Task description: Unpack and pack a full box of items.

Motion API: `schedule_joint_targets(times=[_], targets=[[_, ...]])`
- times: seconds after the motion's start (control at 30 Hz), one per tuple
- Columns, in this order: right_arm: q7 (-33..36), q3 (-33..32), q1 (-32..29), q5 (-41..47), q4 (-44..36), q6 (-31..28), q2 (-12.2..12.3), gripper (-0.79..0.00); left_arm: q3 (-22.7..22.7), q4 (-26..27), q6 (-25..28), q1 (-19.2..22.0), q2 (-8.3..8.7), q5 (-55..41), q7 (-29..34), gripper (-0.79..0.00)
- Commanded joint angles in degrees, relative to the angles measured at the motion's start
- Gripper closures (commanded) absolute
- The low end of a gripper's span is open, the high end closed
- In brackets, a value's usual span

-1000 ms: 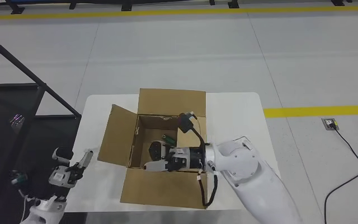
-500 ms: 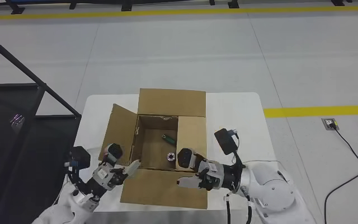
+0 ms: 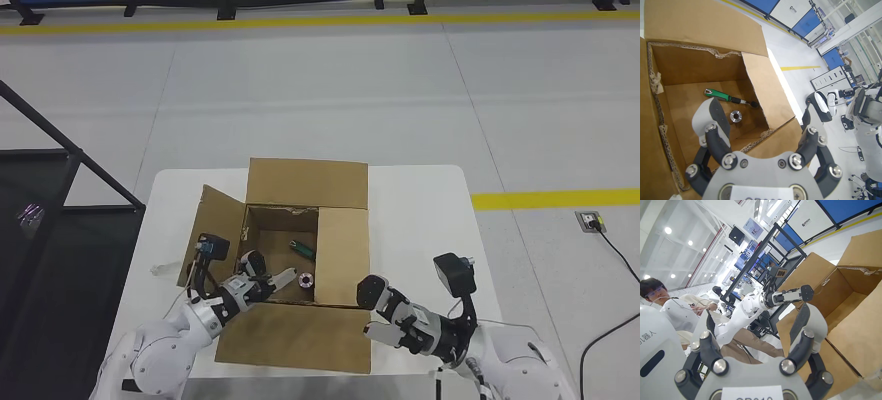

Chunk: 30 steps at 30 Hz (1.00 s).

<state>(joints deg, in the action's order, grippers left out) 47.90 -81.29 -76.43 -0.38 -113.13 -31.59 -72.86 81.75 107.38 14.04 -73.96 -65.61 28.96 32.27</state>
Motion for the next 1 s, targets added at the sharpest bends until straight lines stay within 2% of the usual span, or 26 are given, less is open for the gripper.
schedule_joint_targets(times=[0.0, 0.1, 0.2, 0.33, 0.63, 0.83, 0.97], targets=[[-0.01, 0.00, 0.00, 0.00, 0.00, -0.01, 0.00, -0.785, -0.01, -0.01, 0.00, 0.01, 0.00, 0.00, 0.04, -0.785], [-0.67, 0.12, 0.04, -0.06, -0.20, 0.30, -0.02, -0.785, 0.06, -0.50, -0.42, -0.02, -0.02, -0.32, -0.27, -0.785], [-2.04, 1.41, 0.94, -1.03, -0.65, 1.53, -0.01, -0.785, -0.33, -3.17, -3.10, 1.63, -0.18, -0.01, -1.50, -0.785], [-3.00, 2.18, 2.10, -1.74, -0.58, 2.36, 0.12, -0.785, 0.26, -6.86, -4.02, 3.36, -0.21, -2.13, -1.58, -0.785], [-5.13, 2.47, 1.98, -1.55, -0.21, 1.98, 0.56, -0.785, 3.01, -14.86, 1.45, 6.19, 0.27, -14.21, 5.78, -0.785], [-6.62, 2.05, 1.30, -1.13, -0.10, 1.37, 0.88, -0.785, 3.09, -14.95, 5.12, 6.47, 0.64, -19.72, 11.05, -0.785], [-7.55, 1.67, 0.91, -0.69, -0.16, 0.85, 1.10, -0.785, 2.27, -13.41, 4.93, 7.48, 0.83, -23.94, 15.77, -0.785]])
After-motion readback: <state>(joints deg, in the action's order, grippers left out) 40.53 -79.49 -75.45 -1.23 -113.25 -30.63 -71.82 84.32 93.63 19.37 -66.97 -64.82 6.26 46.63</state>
